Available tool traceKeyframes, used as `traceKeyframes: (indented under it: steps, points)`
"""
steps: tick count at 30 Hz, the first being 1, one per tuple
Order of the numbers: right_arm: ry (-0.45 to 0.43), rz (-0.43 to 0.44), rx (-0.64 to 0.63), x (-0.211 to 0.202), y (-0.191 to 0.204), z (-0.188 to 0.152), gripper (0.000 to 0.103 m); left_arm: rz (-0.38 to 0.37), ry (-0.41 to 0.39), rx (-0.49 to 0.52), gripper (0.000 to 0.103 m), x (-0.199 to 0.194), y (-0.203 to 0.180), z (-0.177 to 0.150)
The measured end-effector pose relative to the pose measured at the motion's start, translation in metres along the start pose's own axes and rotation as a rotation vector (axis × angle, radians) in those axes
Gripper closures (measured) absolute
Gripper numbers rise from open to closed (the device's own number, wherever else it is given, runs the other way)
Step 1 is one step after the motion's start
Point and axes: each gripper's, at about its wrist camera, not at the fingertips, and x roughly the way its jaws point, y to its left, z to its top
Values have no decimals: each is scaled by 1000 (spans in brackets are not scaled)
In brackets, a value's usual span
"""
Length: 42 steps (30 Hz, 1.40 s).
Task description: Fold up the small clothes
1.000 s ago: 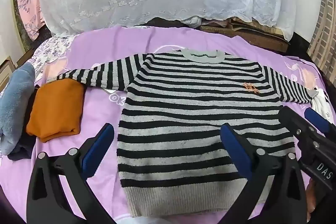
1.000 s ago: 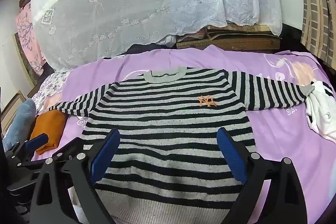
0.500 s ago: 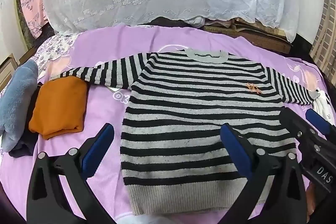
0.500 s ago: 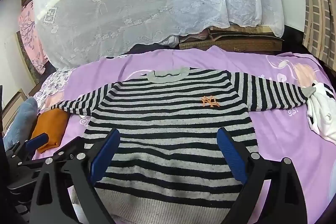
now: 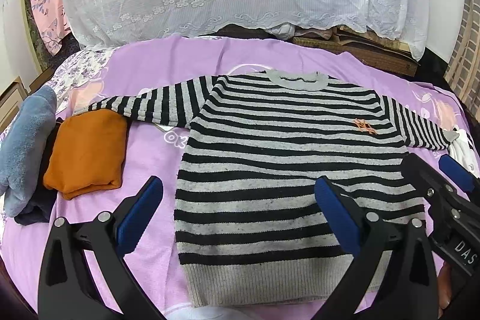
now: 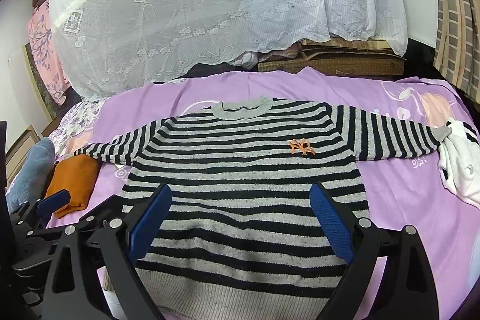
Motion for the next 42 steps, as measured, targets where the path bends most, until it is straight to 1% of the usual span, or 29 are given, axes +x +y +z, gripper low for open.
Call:
traceKeyframes:
  steps: [42]
  points:
    - [-2, 1, -2, -1, 2, 0, 9, 0, 4, 0, 4, 1, 3, -2]
